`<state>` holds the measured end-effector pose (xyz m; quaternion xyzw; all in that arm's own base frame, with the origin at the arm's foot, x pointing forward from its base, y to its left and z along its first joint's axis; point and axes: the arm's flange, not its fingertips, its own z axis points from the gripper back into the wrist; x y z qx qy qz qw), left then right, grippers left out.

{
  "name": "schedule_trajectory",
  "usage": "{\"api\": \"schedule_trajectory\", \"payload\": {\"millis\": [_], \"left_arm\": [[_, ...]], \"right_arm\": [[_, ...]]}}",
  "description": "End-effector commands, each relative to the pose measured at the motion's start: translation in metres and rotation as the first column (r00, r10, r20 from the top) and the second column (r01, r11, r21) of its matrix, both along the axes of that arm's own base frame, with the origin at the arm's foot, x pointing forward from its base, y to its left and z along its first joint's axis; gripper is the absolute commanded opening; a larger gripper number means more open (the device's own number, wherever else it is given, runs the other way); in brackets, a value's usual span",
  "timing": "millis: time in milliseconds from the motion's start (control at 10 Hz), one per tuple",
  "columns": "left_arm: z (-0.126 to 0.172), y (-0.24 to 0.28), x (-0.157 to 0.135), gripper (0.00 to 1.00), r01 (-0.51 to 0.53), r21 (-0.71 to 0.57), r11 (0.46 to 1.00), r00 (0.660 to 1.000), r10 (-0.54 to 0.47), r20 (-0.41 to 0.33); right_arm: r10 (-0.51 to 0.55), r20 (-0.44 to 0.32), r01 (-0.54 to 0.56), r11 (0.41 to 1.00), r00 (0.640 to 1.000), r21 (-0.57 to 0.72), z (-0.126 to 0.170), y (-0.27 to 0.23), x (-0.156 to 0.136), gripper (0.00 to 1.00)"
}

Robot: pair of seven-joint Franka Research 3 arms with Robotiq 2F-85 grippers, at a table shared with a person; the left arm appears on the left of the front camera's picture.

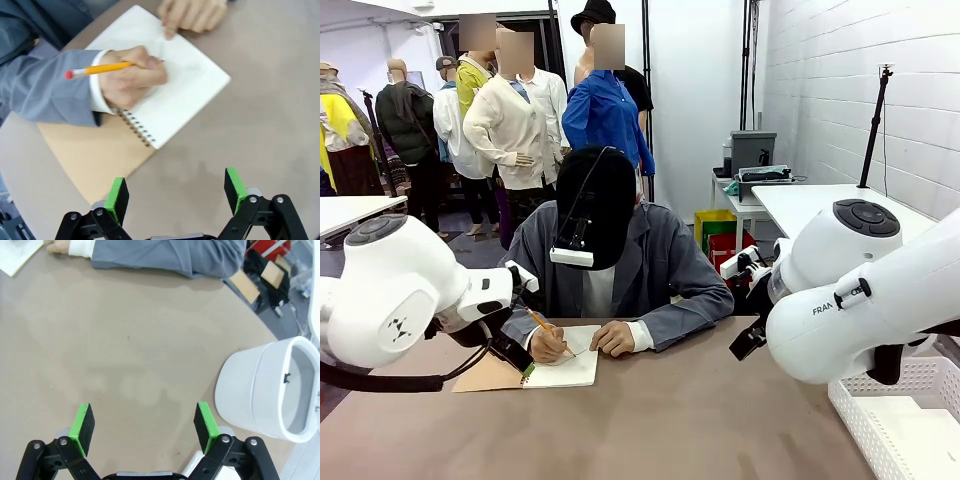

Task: Sort the paper based on its condition.
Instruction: If a person hands you a paper, place it in the Organizing basket , and if it's crumpled, put it in the Trash can.

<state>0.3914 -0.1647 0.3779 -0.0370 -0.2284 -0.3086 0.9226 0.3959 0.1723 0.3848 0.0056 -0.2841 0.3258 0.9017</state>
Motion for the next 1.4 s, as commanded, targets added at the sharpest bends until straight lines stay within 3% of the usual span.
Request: {"api": "schedule_trajectory", "payload": {"millis": [0, 200, 500, 600, 700, 800, 1300], "left_arm": [[0.031, 0.013, -0.002, 1.0, 0.058, -0.065, 0.996, 0.989, -0.066, -0.13], [0.053, 0.018, -0.011, 1.0, 0.064, -0.128, 0.99, 0.984, -0.084, -0.155], [0.094, 0.024, -0.032, 1.0, 0.129, -0.127, 0.984, 0.99, -0.136, -0.048], [0.103, 0.023, -0.039, 1.0, 0.138, -0.129, 0.982, 0.99, -0.141, -0.012], [0.109, 0.02, -0.046, 1.0, 0.168, -0.144, 0.975, 0.986, -0.167, 0.019], [0.104, 0.021, -0.03, 1.0, 0.105, -0.14, 0.985, 0.992, -0.113, -0.052], [0.104, 0.021, -0.03, 1.0, 0.105, -0.14, 0.985, 0.992, -0.113, -0.052]], "right_arm": [[0.034, 0.055, -0.033, 0.999, 0.998, -0.012, 0.009, -0.008, -0.005, 1.0], [0.04, 0.125, -0.033, 0.998, 0.991, -0.058, 0.027, -0.012, -0.015, 1.0], [0.065, 0.157, -0.031, 0.977, 0.985, -0.211, 0.054, -0.018, -0.027, 1.0], [0.036, 0.162, 0.002, 0.974, 0.986, -0.225, 0.059, -0.017, -0.03, 1.0], [0.068, 0.14, -0.049, 0.99, 0.988, -0.131, 0.057, -0.017, -0.008, 1.0], [0.068, 0.14, -0.049, 0.99, 0.988, -0.131, 0.057, -0.017, -0.008, 1.0], [0.074, 0.131, -0.052, 0.985, 0.989, -0.165, 0.058, -0.018, -0.01, 1.0]]}}
